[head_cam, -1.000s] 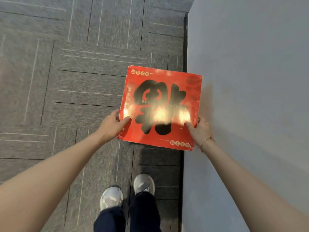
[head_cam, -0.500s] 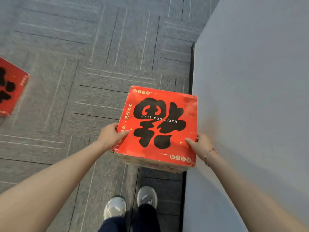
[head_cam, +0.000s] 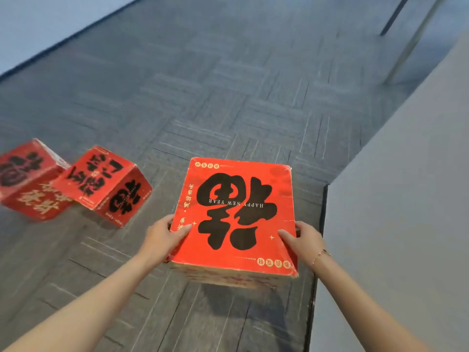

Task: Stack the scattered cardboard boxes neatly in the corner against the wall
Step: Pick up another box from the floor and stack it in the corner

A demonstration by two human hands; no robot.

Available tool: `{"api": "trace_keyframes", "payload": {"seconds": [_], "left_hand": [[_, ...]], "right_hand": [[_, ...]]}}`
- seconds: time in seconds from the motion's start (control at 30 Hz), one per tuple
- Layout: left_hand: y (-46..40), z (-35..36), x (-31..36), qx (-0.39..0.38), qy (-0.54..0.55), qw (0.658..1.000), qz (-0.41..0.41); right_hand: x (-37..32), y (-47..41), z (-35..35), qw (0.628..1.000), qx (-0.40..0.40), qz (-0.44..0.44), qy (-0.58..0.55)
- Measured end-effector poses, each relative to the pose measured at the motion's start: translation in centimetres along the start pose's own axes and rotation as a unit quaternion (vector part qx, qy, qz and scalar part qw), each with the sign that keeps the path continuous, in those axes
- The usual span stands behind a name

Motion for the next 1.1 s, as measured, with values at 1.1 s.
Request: {"api": "trace_keyframes", "payload": {"seconds": [1.1], "left_hand": [[60.9,-66.6,-21.5,0.424,0.11,0.866,-0.24]], "right_hand": [[-66.9,55.7,32.3,0.821,-0.33,-0.449,0.126]]}}
Point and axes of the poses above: each hand's wrist, its own y-axis away from the middle knuckle, its own z-axis out of the palm, x = y × z, the point moved 10 cm from there along -y, towards the middle knuckle, and after that the axes turned 3 degrees about y, right-handed, at the moved point
